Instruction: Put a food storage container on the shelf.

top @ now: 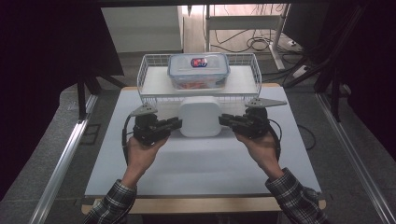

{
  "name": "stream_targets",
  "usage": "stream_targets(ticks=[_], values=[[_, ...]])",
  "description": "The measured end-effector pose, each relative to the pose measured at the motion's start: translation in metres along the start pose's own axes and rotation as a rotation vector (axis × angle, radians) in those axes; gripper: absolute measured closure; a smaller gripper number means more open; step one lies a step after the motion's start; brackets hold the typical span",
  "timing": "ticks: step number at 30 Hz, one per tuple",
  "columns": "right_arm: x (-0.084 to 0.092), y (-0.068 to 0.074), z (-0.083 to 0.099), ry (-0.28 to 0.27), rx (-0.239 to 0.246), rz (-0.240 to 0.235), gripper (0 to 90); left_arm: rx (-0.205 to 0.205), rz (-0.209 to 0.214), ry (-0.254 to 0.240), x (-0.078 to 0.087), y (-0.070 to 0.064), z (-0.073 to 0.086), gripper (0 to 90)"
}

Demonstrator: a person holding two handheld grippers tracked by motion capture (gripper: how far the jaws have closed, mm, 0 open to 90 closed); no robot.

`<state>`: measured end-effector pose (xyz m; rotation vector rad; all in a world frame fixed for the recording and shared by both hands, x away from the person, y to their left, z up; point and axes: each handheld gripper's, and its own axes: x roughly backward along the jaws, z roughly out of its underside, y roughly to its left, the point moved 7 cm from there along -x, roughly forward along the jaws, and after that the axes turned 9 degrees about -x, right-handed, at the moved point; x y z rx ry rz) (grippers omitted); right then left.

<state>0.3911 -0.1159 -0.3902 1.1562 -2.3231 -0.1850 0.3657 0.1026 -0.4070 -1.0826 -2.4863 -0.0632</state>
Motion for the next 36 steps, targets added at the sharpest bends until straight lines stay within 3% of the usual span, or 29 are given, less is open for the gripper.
stream_targets(ticks=[27, 32, 36], values=[[0.010, 0.005, -0.100, -0.102, 0.045, -0.009, 79.2, -0.067, -0.041, -0.079, 0.018, 0.020, -0.098, 78.4], [0.009, 0.004, -0.118, -0.115, 0.046, 0.001, 78.8, -0.071, -0.051, -0.084, 0.018, 0.027, -0.115, 78.5], [0.005, -0.001, -0.131, -0.119, 0.021, 0.003, 78.5, -0.050, -0.045, -0.095, 0.015, 0.034, -0.126, 78.6]])
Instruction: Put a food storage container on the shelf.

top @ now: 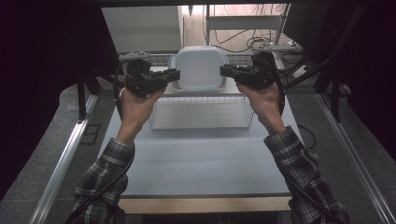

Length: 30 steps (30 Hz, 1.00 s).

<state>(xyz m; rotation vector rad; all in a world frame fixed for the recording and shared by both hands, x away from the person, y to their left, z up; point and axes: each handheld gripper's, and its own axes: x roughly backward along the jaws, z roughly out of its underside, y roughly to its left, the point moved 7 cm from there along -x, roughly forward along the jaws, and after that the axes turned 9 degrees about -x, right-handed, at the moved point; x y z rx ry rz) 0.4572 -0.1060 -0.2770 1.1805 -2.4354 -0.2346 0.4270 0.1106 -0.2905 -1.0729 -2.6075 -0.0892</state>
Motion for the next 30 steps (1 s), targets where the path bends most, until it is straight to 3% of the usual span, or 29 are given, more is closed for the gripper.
stream_targets(ticks=[8, 15, 23, 30], values=[[-0.014, -0.011, -0.016, -0.002, -0.027, 0.028, 77.6, 0.011, -0.021, 0.011, -0.009, 0.014, -0.014, 78.5], [-0.025, -0.021, -0.021, 0.007, -0.050, 0.050, 76.6, 0.030, -0.026, 0.023, -0.018, 0.022, -0.015, 78.1], [-0.031, -0.022, -0.024, 0.004, -0.040, 0.063, 75.2, 0.052, -0.031, 0.013, -0.024, 0.030, -0.013, 74.4], [-0.038, -0.022, -0.025, 0.016, -0.013, 0.098, 69.7, 0.048, -0.047, 0.016, -0.030, 0.034, -0.016, 68.9]])
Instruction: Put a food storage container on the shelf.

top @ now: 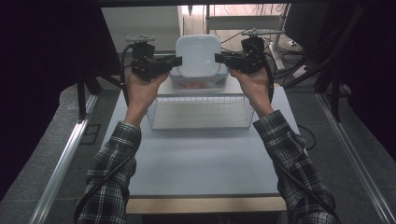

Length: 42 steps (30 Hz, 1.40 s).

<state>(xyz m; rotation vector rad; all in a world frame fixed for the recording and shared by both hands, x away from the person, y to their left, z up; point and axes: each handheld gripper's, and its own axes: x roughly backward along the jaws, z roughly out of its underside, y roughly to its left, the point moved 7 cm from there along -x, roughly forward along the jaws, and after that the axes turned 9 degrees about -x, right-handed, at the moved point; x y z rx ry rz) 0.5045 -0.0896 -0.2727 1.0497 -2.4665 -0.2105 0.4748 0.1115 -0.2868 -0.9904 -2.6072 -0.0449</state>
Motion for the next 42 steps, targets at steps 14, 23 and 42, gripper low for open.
stream_targets(ticks=[14, 23, 42], values=[[-0.011, -0.006, 0.000, 0.028, -0.025, 0.006, 60.5, 0.003, -0.062, 0.014, -0.013, 0.012, -0.002, 53.8], [-0.017, -0.010, -0.008, 0.015, -0.032, 0.030, 56.5, 0.034, -0.072, 0.002, -0.019, 0.024, -0.008, 44.0], [-0.021, -0.020, -0.017, -0.029, -0.015, 0.100, 56.2, 0.056, -0.071, -0.037, -0.022, 0.036, -0.017, 48.8]])
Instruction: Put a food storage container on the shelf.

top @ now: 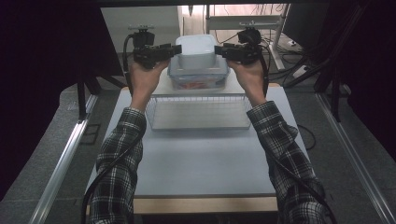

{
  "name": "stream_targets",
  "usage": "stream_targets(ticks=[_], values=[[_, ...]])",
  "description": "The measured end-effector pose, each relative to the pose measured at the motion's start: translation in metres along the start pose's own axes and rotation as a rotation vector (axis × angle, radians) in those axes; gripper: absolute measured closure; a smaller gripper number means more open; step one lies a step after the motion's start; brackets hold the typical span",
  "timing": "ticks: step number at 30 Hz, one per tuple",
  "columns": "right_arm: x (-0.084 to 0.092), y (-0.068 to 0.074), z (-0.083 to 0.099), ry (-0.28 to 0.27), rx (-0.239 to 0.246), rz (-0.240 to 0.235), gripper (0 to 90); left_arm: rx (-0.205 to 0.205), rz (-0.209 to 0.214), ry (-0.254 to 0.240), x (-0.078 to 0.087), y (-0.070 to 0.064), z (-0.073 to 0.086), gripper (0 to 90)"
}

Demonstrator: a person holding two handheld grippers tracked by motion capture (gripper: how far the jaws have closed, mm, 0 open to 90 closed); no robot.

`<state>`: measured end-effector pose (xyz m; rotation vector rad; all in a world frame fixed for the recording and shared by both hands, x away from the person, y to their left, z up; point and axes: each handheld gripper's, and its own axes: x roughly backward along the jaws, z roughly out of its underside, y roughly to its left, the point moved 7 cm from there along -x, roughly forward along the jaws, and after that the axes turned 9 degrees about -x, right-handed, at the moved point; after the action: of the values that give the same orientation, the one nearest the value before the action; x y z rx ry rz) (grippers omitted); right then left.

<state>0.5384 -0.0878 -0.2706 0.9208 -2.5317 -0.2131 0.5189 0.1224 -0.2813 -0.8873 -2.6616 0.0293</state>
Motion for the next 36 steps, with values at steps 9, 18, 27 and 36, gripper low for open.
stream_targets(ticks=[9, 18, 27, 36], values=[[0.004, 0.009, 0.014, 0.009, 0.023, -0.052, 47.1, -0.085, 0.035, -0.024, 0.013, -0.013, 0.002, 35.9], [0.005, 0.015, 0.039, 0.035, 0.057, -0.088, 30.8, -0.187, 0.066, -0.008, 0.017, -0.029, 0.031, 19.5], [0.019, 0.018, 0.069, 0.033, 0.087, -0.149, 20.7, -0.172, 0.147, -0.002, 0.028, -0.049, 0.062, 6.8], [0.034, 0.018, 0.102, 0.063, 0.096, -0.178, 12.1, -0.225, 0.190, 0.041, 0.033, -0.074, 0.101, 2.5]])
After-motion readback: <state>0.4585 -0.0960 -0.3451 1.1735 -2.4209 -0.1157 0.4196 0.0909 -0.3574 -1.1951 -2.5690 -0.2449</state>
